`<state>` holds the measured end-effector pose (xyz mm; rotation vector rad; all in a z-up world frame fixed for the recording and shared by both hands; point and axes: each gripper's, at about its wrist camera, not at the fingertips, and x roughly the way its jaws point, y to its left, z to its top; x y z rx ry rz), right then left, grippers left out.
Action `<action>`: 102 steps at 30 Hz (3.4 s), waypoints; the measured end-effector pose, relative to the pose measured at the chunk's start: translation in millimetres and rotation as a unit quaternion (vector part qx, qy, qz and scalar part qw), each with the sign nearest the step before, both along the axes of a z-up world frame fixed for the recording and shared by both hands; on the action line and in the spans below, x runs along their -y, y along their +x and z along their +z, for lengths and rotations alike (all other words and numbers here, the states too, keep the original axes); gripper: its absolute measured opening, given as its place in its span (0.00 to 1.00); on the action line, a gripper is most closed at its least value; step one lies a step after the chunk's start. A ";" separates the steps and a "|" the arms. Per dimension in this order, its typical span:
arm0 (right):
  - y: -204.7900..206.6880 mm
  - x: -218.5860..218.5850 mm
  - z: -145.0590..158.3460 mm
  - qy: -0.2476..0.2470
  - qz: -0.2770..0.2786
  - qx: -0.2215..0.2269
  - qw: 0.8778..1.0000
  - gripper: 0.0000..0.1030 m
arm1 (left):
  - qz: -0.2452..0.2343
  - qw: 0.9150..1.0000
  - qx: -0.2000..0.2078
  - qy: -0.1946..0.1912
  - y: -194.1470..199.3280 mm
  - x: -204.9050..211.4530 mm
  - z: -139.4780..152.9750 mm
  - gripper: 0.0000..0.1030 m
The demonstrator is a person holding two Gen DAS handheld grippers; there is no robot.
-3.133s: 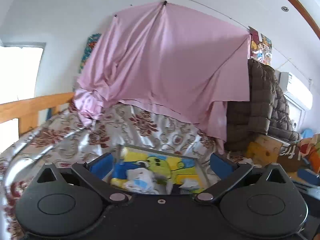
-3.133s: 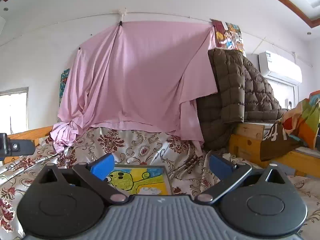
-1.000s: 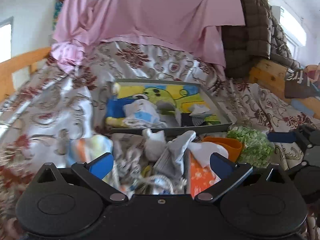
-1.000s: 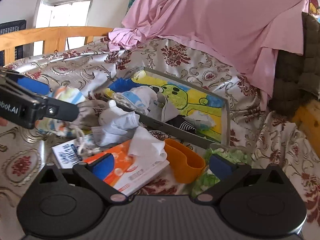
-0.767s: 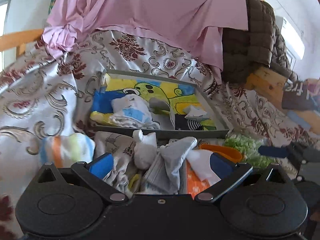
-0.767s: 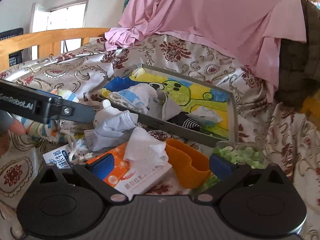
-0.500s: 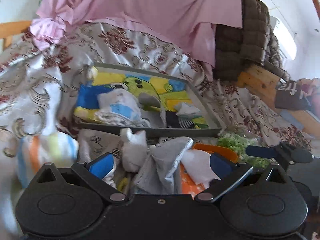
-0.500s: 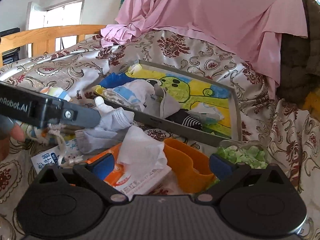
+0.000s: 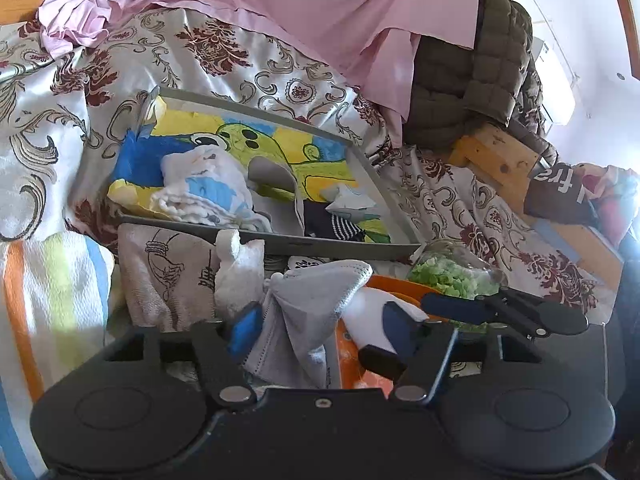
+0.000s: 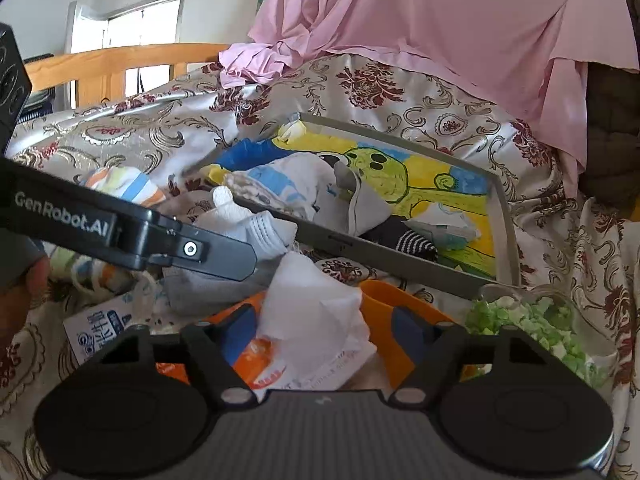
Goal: Organize soft objects
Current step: 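Grasp a white sock with the left tool while the right tool grasps a white tissue, then carry the sock and tissue onto the painted tray and open both tools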
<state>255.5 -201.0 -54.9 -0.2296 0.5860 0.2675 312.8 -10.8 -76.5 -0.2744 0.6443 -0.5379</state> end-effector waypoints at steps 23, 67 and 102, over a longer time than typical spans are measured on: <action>-21.4 1.8 33.5 0.014 -0.013 0.040 0.999 0.12 | 0.033 0.999 0.009 0.034 -27.9 0.0 26.3 0.05; -3.4 17.5 8.8 0.081 -0.015 -0.074 0.994 0.45 | 0.018 0.996 -0.017 0.082 -26.7 12.6 2.7 0.62; -10.8 22.6 26.9 0.094 -0.035 -0.021 0.995 0.11 | 0.047 0.995 0.081 0.037 -46.5 6.0 33.9 0.20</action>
